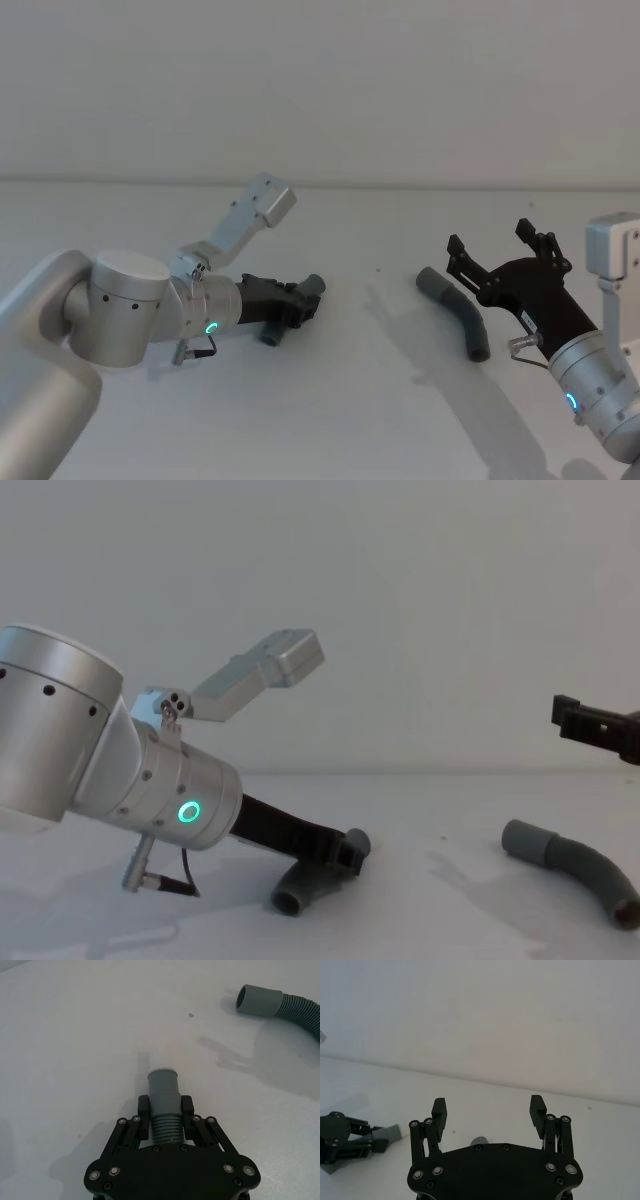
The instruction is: Use both hands to pick up one end of the pipe from the table, align the ends, and insert them.
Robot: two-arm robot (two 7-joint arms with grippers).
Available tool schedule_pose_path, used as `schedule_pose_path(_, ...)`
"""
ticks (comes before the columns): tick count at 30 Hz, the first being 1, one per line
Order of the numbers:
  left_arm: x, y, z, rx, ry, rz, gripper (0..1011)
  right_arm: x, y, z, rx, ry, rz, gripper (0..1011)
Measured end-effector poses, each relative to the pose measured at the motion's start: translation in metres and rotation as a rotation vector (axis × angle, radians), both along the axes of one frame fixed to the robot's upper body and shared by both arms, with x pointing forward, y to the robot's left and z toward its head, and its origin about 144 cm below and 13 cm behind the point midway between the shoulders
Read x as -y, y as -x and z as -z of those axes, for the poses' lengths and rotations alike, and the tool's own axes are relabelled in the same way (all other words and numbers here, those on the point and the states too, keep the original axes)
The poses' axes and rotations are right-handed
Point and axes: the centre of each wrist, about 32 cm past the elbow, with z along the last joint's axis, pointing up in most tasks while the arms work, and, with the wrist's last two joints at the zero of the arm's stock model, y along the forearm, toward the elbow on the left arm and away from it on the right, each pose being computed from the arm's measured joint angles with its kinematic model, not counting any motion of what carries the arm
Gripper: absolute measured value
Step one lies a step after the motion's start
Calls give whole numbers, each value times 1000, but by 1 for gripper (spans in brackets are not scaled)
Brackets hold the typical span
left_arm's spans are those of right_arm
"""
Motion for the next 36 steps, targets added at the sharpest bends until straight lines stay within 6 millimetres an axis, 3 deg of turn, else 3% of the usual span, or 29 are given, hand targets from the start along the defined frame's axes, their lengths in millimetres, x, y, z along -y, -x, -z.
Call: schedule_pose_path(36,0,0,0,0,0,0,356,16,-6,-24,-299,120,-70,1003)
